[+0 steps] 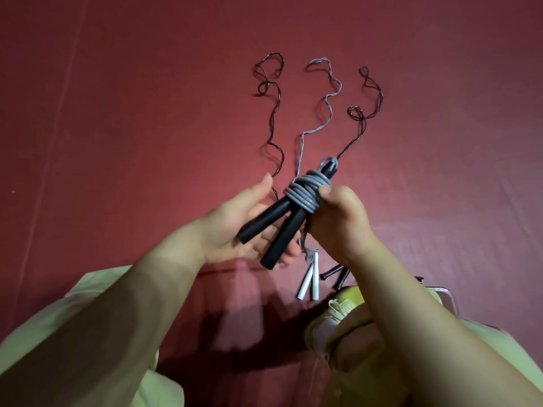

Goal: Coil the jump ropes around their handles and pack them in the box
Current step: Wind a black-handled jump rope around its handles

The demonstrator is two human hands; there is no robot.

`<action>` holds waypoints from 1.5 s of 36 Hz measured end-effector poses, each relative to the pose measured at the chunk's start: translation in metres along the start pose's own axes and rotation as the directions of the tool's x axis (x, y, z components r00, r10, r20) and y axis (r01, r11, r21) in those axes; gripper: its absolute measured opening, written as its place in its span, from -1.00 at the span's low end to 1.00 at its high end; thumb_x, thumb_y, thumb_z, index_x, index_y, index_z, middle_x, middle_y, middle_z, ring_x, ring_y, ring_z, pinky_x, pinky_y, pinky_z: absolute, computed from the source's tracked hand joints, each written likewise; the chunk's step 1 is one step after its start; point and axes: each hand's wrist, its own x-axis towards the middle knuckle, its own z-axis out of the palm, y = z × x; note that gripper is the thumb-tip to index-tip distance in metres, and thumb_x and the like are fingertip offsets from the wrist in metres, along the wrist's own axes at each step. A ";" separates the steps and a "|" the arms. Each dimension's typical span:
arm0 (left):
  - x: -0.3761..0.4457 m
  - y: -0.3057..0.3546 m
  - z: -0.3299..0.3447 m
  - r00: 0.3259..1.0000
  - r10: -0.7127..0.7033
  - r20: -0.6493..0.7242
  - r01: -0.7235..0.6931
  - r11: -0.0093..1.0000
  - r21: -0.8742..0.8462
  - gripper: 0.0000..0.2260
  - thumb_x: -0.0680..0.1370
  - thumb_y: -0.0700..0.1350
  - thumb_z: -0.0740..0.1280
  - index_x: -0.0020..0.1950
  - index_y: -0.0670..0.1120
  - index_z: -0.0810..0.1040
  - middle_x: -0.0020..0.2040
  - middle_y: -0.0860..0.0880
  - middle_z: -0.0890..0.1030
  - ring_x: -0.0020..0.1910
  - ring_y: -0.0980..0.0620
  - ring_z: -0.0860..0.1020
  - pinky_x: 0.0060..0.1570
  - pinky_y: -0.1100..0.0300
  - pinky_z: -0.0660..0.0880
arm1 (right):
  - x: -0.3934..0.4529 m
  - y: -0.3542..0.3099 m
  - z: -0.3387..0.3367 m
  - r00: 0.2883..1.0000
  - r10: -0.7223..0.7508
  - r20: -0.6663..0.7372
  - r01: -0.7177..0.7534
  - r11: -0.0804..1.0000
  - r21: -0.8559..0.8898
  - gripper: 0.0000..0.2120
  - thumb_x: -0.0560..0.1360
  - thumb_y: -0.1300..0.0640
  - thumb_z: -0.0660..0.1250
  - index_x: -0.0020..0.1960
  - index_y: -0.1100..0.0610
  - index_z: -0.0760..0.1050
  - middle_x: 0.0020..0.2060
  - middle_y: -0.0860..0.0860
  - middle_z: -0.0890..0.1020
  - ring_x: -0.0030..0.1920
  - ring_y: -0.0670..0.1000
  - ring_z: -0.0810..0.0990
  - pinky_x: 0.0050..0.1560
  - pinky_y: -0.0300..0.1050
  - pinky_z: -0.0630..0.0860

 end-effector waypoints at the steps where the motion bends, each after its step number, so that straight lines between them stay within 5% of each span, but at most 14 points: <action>1: 0.001 -0.002 0.001 0.993 -0.009 0.119 0.020 0.996 -0.087 -0.26 0.29 0.46 0.14 -0.11 -0.19 0.67 -0.17 -0.23 0.67 -0.21 -0.17 0.65 -0.13 0.00 0.59 | -0.001 -0.002 -0.001 0.998 -0.014 0.057 0.012 0.999 0.030 -0.53 -0.06 -0.19 0.55 -0.27 0.07 0.62 -0.35 0.04 0.52 -0.35 0.03 0.44 -0.30 -0.14 0.38; 3: 0.003 -0.010 0.000 0.942 -0.002 0.336 0.064 0.983 -0.173 -0.19 0.28 0.51 0.20 0.00 -0.21 0.65 -0.12 -0.21 0.67 -0.17 -0.17 0.65 -0.04 -0.06 0.53 | -0.004 -0.003 -0.002 0.991 -0.010 0.134 0.000 0.997 0.073 -0.51 -0.05 -0.22 0.57 -0.25 0.05 0.65 -0.33 0.02 0.59 -0.34 0.03 0.51 -0.30 -0.13 0.44; 5: 0.002 -0.016 -0.001 0.918 -0.022 0.396 0.104 0.977 -0.187 -0.20 0.28 0.52 0.19 0.00 -0.18 0.65 -0.19 -0.15 0.64 -0.23 -0.14 0.62 -0.10 -0.01 0.52 | -0.004 -0.001 0.000 0.986 0.045 0.162 -0.056 0.996 0.062 -0.45 -0.04 -0.22 0.58 -0.18 0.09 0.61 -0.32 0.09 0.57 -0.33 0.07 0.52 -0.31 -0.14 0.45; 9: -0.005 -0.016 -0.008 0.963 -0.089 0.256 0.132 0.979 -0.158 -0.24 0.26 0.51 0.06 -0.17 -0.15 0.62 -0.37 -0.12 0.52 -0.41 -0.08 0.50 -0.32 0.15 0.39 | 0.000 0.002 0.005 0.985 0.113 0.133 -0.089 0.980 -0.175 -0.31 0.13 -0.33 0.51 -0.08 0.22 0.47 -0.29 0.17 0.45 -0.25 0.11 0.41 -0.19 0.00 0.32; 13: -0.011 -0.019 -0.013 0.979 -0.139 0.146 0.146 0.989 -0.038 -0.28 0.24 0.50 0.08 -0.20 -0.13 0.58 -0.38 -0.11 0.53 -0.41 -0.07 0.49 -0.33 0.15 0.32 | -0.003 -0.003 0.011 0.976 0.185 0.116 -0.114 0.885 -0.452 -0.66 0.36 -0.25 0.34 -0.26 0.03 0.50 -0.39 0.01 0.47 -0.32 0.02 0.37 -0.25 -0.07 0.31; 17: -0.017 -0.026 -0.019 0.988 -0.150 -0.035 0.153 0.977 0.151 -0.29 0.38 0.48 0.01 -0.17 -0.14 0.55 -0.36 -0.11 0.54 -0.41 -0.08 0.52 -0.39 0.19 0.35 | 0.000 0.000 0.016 0.960 0.274 0.062 -0.180 0.767 -0.615 -0.68 0.43 -0.16 0.25 -0.22 0.11 0.42 -0.46 -0.03 0.38 -0.44 -0.05 0.32 -0.40 -0.18 0.28; 26: -0.020 -0.027 -0.018 0.962 -0.053 -0.267 0.128 0.954 0.272 -0.30 0.36 0.44 -0.03 -0.19 -0.15 0.54 -0.41 -0.10 0.54 -0.46 -0.07 0.49 -0.44 0.23 0.34 | 0.002 0.003 0.020 0.945 0.327 0.019 -0.246 0.746 -0.619 -0.62 0.56 -0.15 0.26 -0.13 0.18 0.38 -0.40 0.05 0.31 -0.49 -0.08 0.24 -0.53 -0.27 0.22; 32: -0.012 -0.033 -0.022 0.883 0.048 -0.467 0.157 0.908 0.390 -0.38 0.56 0.32 -0.03 -0.16 -0.16 0.56 -0.43 -0.05 0.55 -0.45 -0.04 0.50 -0.38 0.22 0.35 | 0.004 0.013 0.019 0.919 0.382 -0.101 -0.347 0.659 -0.667 -0.61 0.58 -0.21 0.16 -0.20 0.08 0.37 -0.42 0.01 0.35 -0.54 -0.07 0.25 -0.52 -0.23 0.22; 42: -0.006 -0.035 -0.030 0.819 0.228 -0.526 0.174 0.775 0.607 -0.46 0.49 0.37 0.11 -0.15 -0.09 0.53 -0.28 -0.01 0.56 -0.27 -0.04 0.51 0.02 0.02 0.49 | 0.006 0.013 0.017 0.878 0.426 -0.220 -0.463 0.635 -0.618 -0.42 0.50 -0.41 0.05 -0.14 0.11 0.47 -0.39 0.00 0.42 -0.47 -0.03 0.33 -0.40 -0.19 0.29; 54: -0.006 -0.032 -0.032 0.738 0.363 -0.569 0.218 0.670 0.710 -0.63 0.47 0.28 0.27 -0.19 -0.02 0.47 -0.29 0.05 0.49 -0.29 0.04 0.43 -0.24 0.11 0.34 | 0.008 0.018 0.014 0.857 0.435 -0.277 -0.511 0.646 -0.568 -0.38 0.47 -0.43 0.07 -0.16 0.13 0.47 -0.40 0.00 0.39 -0.49 -0.04 0.30 -0.41 -0.19 0.24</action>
